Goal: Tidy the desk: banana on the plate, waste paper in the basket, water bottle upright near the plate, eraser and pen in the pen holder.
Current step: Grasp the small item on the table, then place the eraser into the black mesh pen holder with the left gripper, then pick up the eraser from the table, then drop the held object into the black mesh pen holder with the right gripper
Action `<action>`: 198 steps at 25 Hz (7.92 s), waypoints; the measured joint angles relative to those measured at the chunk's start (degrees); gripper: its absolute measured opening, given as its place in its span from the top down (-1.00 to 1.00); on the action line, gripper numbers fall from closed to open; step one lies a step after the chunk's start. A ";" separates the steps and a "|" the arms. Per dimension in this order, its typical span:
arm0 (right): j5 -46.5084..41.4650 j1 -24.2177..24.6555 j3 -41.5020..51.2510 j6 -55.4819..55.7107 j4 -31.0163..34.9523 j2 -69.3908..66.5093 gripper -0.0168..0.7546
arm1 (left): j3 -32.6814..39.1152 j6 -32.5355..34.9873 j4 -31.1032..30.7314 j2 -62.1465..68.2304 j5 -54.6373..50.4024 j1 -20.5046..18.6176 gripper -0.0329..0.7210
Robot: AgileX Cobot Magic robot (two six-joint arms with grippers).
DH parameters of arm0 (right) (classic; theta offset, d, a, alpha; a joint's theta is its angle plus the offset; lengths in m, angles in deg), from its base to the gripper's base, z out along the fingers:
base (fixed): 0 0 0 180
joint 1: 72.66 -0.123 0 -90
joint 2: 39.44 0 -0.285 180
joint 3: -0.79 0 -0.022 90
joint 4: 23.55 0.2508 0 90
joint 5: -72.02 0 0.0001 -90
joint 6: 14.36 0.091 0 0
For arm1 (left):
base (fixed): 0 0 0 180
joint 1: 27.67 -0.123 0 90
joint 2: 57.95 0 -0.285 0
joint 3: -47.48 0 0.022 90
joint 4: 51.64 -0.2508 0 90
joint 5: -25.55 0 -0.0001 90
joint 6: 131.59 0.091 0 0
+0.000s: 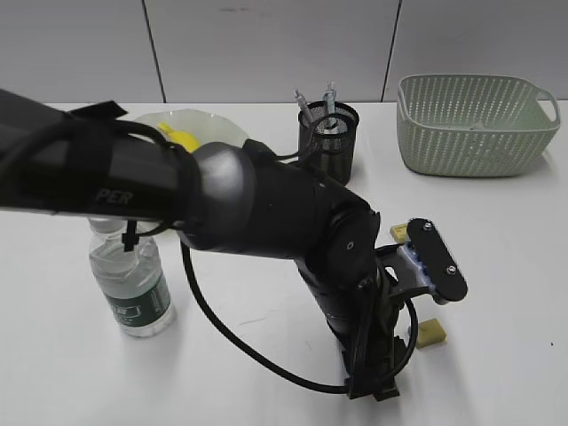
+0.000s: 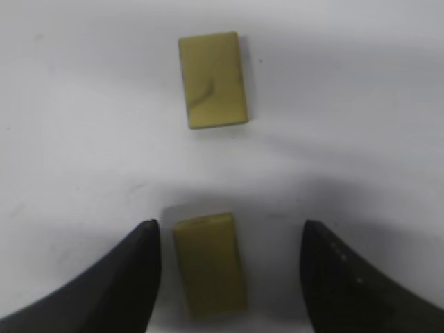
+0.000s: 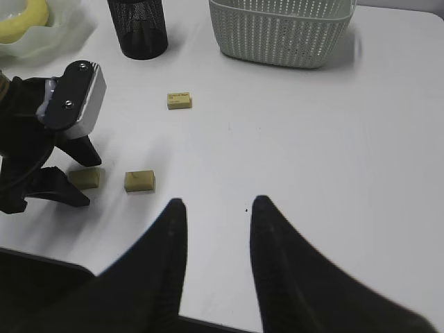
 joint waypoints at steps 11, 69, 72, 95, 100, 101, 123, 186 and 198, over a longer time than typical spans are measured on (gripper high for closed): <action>0.00 0.00 0.00 0.00 0.00 0.00 0.29 | -0.11 -0.06 -1.51 0.85 0.70 0.00 0.42; 0.00 0.00 0.00 -0.05 -0.05 0.00 0.29 | 7.12 -5.71 7.47 -30.26 14.97 -21.16 0.29; 0.00 0.00 0.00 -0.05 -0.05 0.00 0.29 | 18.71 -6.71 7.42 -42.48 9.16 -21.88 0.30; 0.00 0.00 0.00 -0.05 -0.05 0.00 0.29 | 50.14 -30.96 -10.43 -114.84 -28.49 -21.91 0.18; 0.00 0.00 0.00 -0.05 0.00 0.00 0.29 | 50.14 -32.35 -11.19 -117.85 -28.53 -21.91 0.18; 0.00 0.00 0.00 -0.05 0.00 0.00 0.29 | 50.14 -33.83 -11.95 -118.82 -28.53 -21.91 0.18; 9.97 0.00 -2.38 -1.06 0.05 -9.21 0.29 | 50.14 -36.56 -14.75 -124.34 -28.76 -22.53 0.27; 33.36 1.54 -66.66 -20.90 20.11 -118.40 0.18 | 50.14 -36.61 -15.65 -124.34 -28.71 -46.36 0.29; 25.98 1.49 -68.02 -22.06 21.03 -119.05 -0.49 | 50.17 -36.61 -15.65 -124.34 -28.71 -46.36 0.28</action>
